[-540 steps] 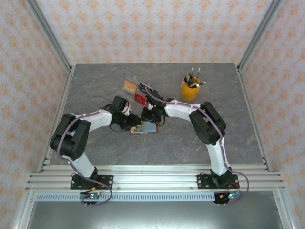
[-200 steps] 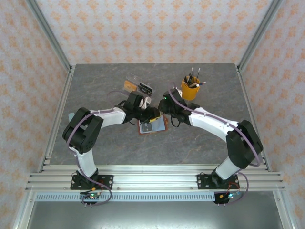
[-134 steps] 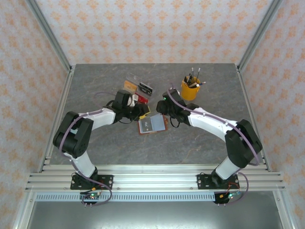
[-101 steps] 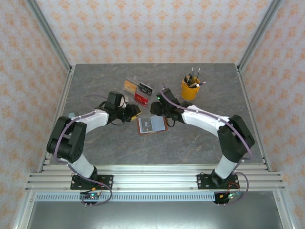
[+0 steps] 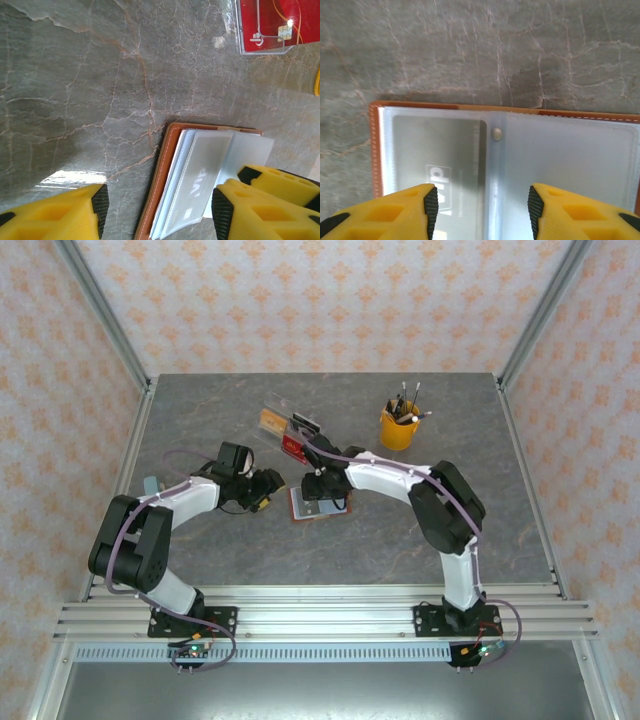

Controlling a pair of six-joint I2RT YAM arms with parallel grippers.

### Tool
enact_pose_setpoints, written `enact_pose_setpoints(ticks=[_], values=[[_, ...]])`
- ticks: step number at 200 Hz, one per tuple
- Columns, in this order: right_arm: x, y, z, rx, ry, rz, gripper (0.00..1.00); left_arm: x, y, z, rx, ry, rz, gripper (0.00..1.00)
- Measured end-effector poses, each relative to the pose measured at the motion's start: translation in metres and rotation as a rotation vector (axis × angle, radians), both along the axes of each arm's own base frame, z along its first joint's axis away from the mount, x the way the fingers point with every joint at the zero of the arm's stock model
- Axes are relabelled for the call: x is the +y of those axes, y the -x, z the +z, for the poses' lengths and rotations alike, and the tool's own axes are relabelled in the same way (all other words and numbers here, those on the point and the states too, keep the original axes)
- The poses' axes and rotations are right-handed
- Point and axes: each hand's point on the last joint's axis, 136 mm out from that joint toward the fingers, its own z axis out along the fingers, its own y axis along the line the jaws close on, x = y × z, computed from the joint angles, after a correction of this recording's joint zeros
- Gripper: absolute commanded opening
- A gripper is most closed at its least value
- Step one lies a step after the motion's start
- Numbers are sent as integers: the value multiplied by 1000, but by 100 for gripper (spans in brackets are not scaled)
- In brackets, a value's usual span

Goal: Take the credit cards out of the card holder

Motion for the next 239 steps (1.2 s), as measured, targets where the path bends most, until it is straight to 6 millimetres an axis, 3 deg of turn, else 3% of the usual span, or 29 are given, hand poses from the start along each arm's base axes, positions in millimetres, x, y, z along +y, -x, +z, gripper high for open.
enact_pose_setpoints(ticks=[66,134,183,239], values=[[-8,2,-14,39,50,31,34,-13,6,3,-9,26,-67,56],[-11,0,-14,73,18,22,31,-40,17,10,-24,57,-170,43],[-11,0,-15,77,14,21,29,-65,2,32,-93,33,-259,35],[-11,0,-15,78,8,21,29,-59,5,1,-5,-20,-259,31]])
